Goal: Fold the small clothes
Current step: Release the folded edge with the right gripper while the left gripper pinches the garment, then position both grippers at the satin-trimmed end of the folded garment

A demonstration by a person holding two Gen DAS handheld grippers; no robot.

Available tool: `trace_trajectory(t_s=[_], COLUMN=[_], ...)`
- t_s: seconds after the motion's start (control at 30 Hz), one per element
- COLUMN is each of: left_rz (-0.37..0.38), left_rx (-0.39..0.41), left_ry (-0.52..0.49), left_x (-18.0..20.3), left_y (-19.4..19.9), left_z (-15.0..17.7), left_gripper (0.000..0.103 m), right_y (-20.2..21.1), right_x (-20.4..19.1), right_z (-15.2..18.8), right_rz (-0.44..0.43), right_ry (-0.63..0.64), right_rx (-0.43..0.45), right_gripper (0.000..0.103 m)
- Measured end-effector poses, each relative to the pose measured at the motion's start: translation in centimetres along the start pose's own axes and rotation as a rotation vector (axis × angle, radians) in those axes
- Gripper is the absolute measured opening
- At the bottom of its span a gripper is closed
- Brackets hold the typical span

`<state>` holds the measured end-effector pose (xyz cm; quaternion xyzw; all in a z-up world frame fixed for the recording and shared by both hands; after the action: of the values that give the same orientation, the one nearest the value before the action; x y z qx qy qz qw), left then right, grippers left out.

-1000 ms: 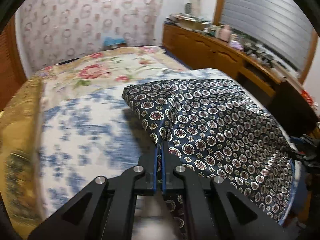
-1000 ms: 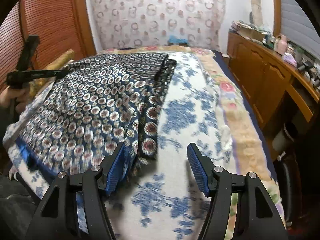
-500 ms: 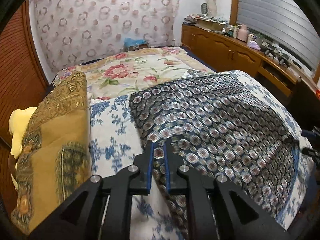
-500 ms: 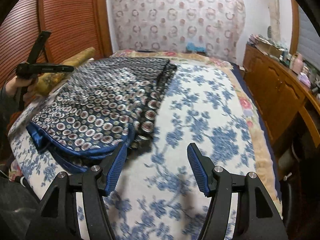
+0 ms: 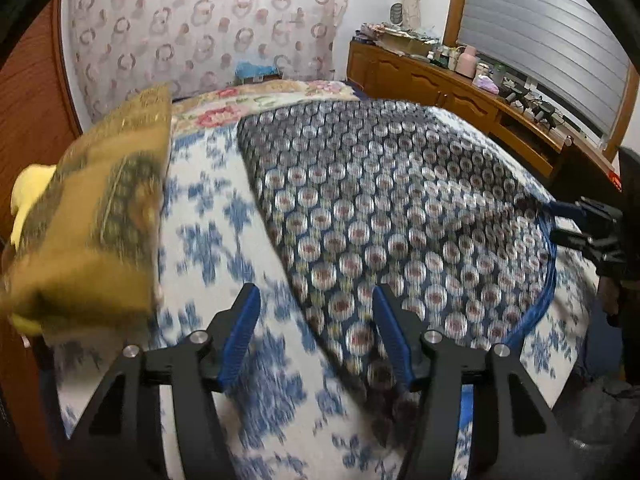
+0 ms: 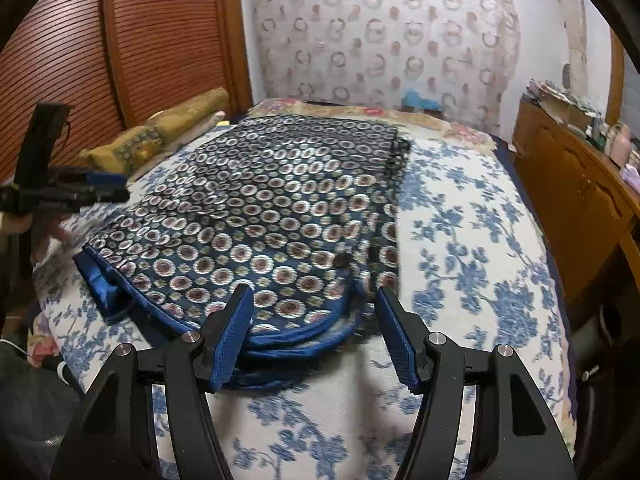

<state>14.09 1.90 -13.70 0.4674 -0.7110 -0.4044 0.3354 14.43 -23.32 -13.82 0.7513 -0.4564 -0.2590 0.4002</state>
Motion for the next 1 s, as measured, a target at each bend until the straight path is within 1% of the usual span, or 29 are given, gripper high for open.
trace_trajectory(t_s=[0.17,0.53,0.63,0.87,1.0], left_rz=[0.016,0.047,0.029,0.026,0.018], left_rx=[-0.014,-0.031,-0.023,-0.018,-0.017], left_ry=[0.032,0.032,0.024,0.032,0.033], left_x=[0.0,1.3,1.6,1.6,1.8], left_y=[-0.2,-0.5,-0.5,-0.4,-0.4], left_z=[2.2,4.7,4.9,5.1,5.2], left_gripper=[0.057,0.057,0.057,0.057,0.057], right_y=[-0.8,-1.9,-1.6,0.0,0.5], right_x=[-1.3,-3.5,-4.0,-4.8,-5.4], right_z=[-0.1,0.0,0.0,-0.6,-1.0], right_rz=[-0.012,-0.025,-0.016,0.021,0.052], right_ry=[0.022,0.055,0.056,0.035,0.035], right_rx=[-0.016,-0.038,-0.034,0.002,0.017], right_gripper=[0.064,0.065,0.065,0.065,0.071])
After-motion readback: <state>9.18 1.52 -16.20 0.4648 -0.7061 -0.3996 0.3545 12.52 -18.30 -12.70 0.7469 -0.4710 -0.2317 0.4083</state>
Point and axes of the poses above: each gripper's, at about its wrist camera, not at the fingertips, and y roughly against the way its jaws point, x to its right, z to its underside, the point moved 7 cm from there along -y, roughly the way its jaws point, and after that the axes turned 15 degrees about -x, right-handed, at the moved point
